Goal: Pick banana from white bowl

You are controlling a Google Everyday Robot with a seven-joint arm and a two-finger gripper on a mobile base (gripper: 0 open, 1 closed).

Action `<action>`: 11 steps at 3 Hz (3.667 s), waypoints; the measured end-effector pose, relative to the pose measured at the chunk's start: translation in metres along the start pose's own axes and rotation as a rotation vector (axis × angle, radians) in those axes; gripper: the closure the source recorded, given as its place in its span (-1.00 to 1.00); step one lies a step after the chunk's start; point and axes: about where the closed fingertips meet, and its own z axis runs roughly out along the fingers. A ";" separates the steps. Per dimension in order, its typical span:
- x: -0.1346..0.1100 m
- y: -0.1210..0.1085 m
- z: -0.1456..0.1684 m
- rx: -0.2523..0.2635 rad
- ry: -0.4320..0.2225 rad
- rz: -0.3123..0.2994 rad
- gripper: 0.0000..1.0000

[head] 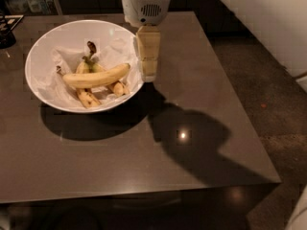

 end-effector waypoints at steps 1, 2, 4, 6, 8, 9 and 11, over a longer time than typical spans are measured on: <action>-0.007 -0.009 0.009 0.021 0.004 0.003 -1.00; -0.025 -0.014 0.028 -0.024 -0.010 -0.006 -1.00; -0.053 -0.015 0.056 -0.092 -0.012 -0.031 -1.00; -0.066 -0.018 0.067 -0.117 -0.004 -0.060 -0.72; -0.076 -0.025 0.076 -0.143 -0.015 -0.110 -0.58; -0.077 -0.028 0.080 -0.152 -0.022 -0.111 -0.34; -0.077 -0.031 0.088 -0.169 -0.035 -0.105 -0.20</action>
Offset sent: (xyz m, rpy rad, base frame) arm 0.0057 0.0501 -0.0432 -0.0382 0.1296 0.0379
